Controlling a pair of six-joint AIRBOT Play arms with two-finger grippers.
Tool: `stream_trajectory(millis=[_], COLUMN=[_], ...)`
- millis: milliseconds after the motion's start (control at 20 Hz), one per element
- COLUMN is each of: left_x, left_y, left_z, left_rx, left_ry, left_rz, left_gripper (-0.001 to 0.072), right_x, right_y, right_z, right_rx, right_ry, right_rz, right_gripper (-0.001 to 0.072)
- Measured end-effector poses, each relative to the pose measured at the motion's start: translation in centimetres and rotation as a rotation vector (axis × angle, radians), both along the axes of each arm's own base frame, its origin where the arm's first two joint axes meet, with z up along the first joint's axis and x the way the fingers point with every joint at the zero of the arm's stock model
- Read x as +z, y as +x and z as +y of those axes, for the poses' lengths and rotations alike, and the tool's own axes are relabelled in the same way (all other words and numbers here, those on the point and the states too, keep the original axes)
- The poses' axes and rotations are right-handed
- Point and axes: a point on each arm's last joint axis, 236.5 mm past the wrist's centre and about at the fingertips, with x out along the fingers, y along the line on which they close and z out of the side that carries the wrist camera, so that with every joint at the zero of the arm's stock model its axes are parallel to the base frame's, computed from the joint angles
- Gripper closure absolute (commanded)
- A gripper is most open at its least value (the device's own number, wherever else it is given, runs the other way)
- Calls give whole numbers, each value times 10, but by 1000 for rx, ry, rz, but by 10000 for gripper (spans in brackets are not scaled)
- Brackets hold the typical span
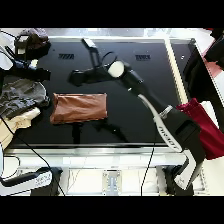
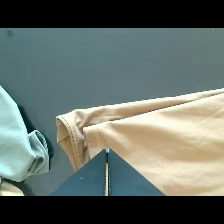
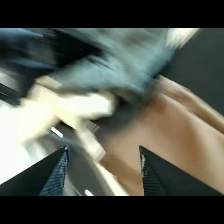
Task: Fold the shirts.
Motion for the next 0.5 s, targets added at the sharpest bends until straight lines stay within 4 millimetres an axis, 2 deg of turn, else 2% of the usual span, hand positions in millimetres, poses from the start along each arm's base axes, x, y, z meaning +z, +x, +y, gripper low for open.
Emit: stream_trajectory(millis=[150, 250, 350, 400, 500], left_x=[-1, -1, -1, -1, -1], left_y=[0, 0, 0, 0, 0], left_z=[0, 0, 0, 0, 0], left_rx=[0, 0, 0, 0, 0], left_ry=[0, 0, 0, 0, 0], left_rz=[2, 3, 3, 3, 3], left_gripper=[698, 698, 698, 698, 698], right_x=[-48, -77, -105, -119, -143], right_y=[40, 56, 59, 57, 51], right_z=[-91, -139, -166, -174, -178], right_rx=[-112, -202, -249, -255, -247], right_ry=[-208, -251, -224, -197, -145], right_rz=[102, 226, 380, 462, 599], right_gripper=[220, 221, 221, 218, 142])
